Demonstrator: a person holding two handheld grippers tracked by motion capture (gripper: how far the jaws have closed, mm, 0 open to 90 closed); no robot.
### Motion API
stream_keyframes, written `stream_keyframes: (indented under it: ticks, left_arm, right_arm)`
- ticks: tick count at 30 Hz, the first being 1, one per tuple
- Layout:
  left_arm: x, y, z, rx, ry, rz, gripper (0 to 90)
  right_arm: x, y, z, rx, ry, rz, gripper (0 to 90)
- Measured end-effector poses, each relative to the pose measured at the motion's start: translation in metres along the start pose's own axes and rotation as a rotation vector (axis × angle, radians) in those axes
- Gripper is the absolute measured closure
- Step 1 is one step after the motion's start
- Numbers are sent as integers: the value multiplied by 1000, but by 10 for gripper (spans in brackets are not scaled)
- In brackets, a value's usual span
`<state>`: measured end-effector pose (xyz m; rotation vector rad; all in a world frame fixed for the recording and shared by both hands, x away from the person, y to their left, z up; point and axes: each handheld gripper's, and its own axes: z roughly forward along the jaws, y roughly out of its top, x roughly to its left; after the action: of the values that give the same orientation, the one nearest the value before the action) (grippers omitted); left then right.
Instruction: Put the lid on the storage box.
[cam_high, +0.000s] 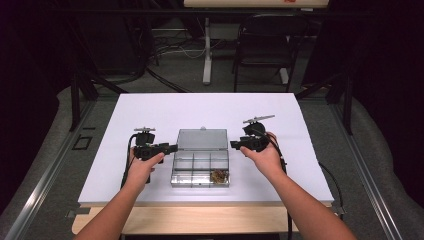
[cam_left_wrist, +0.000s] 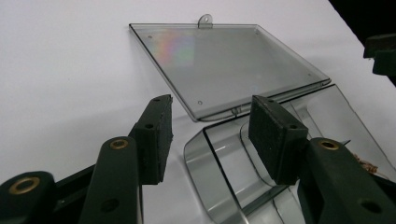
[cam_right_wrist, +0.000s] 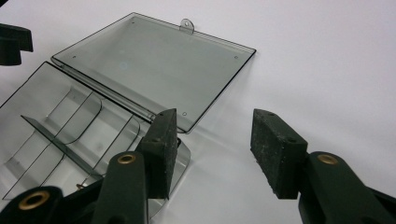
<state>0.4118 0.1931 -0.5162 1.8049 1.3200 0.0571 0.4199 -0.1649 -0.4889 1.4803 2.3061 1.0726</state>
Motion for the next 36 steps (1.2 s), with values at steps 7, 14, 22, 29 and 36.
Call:
stream_keyframes:
  ticks: [7,14,22,29,36]
  left_arm:
    - [-4,9,8,30,22,19,533]
    - [-6,14,14,45,47,39,543]
    - [-8,23,22,75,37,55,537]
    - [-4,28,26,87,38,32,505]
    - [1,32,30,80,35,2,487]
  right_arm:
    - [0,6,6,5,0,15,537]
    - [0,14,13,14,6,41,546]
    - [3,22,25,35,9,65,539]
    - [10,28,33,53,20,74,526]
    - [12,32,39,53,22,89,521]
